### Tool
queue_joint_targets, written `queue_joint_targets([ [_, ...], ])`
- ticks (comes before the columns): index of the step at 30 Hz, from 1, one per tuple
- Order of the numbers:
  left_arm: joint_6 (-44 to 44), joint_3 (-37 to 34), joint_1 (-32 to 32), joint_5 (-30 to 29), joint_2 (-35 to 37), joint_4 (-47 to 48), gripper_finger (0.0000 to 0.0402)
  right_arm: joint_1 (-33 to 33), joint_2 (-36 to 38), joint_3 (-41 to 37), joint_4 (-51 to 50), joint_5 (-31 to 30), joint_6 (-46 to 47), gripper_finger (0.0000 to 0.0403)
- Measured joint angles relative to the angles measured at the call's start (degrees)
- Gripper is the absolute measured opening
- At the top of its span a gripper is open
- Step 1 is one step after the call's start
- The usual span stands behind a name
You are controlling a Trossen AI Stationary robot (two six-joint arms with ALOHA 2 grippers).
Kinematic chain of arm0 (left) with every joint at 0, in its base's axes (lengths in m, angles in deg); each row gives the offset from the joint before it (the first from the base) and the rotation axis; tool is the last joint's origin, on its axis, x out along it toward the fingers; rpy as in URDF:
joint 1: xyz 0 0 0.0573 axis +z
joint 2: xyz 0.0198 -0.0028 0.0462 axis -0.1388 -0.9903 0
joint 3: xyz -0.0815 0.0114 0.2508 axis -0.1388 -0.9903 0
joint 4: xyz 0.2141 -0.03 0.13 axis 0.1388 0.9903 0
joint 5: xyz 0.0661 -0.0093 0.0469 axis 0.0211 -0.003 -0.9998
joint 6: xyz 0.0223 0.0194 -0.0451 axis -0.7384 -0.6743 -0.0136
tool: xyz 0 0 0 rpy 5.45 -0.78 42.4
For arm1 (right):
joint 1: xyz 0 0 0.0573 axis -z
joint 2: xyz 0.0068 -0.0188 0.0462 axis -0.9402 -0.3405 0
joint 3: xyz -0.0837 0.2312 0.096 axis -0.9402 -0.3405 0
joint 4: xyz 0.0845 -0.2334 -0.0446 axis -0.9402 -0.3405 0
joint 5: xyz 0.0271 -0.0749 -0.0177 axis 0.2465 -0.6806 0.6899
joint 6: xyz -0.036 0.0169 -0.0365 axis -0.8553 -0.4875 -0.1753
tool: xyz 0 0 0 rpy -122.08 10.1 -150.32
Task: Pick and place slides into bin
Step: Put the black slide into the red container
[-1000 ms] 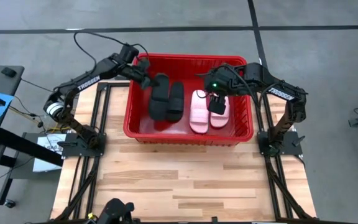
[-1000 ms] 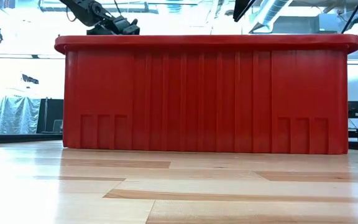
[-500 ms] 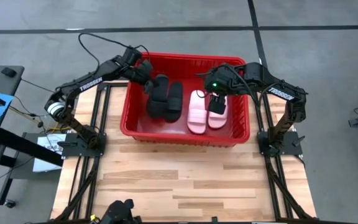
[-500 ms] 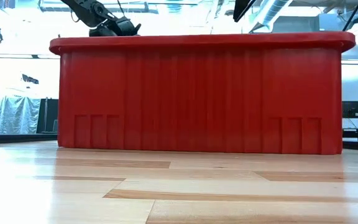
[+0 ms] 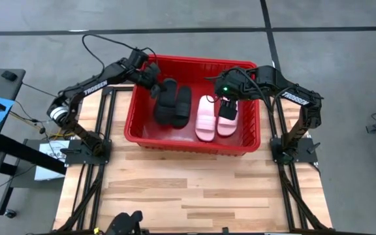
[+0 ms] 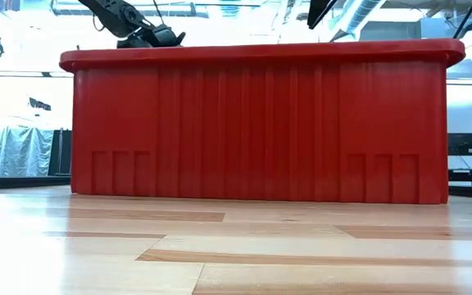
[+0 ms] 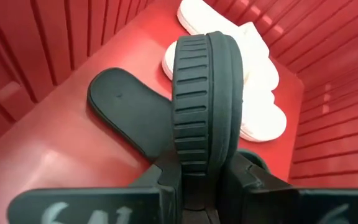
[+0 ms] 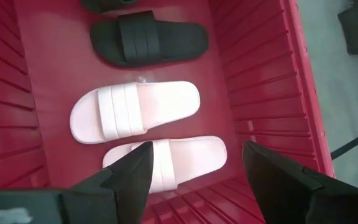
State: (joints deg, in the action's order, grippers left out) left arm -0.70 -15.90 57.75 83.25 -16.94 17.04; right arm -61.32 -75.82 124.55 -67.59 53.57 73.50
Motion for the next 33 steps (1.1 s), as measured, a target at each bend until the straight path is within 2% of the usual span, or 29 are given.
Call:
queue_joint_targets([
  [9, -13.28, 5.10, -1.86, 0.18, 2.10, 4.97, 0.0041, 0.00, 0.00, 0.00, 0.01, -0.02, 0.00, 0.0240],
  [14, -22.89, 6.77, -1.71, 2.16, 2.18, 7.82, 0.0041, 0.00, 0.00, 0.00, 0.00, 0.00, 0.08, 0.0240],
  [17, -26.70, 6.77, -0.72, 5.47, 2.14, 9.48, 0.0041, 0.00, 0.00, 0.00, 0.00, 0.02, 0.63, 0.0240],
  [24, -27.28, 5.14, 0.76, 15.97, 2.16, 9.93, 0.0041, 0.00, 0.00, 0.00, 0.00, 0.02, 1.11, 0.0240],
  [27, -27.82, 3.76, 0.52, 17.50, 2.16, 10.28, 0.0041, 0.00, 0.00, 0.00, 0.00, 0.02, 1.11, 0.0240],
  [33, -33.52, 3.30, -0.38, 16.99, 2.14, 11.60, 0.0040, 0.00, 0.00, 0.00, 0.00, 0.02, 1.11, 0.0240],
])
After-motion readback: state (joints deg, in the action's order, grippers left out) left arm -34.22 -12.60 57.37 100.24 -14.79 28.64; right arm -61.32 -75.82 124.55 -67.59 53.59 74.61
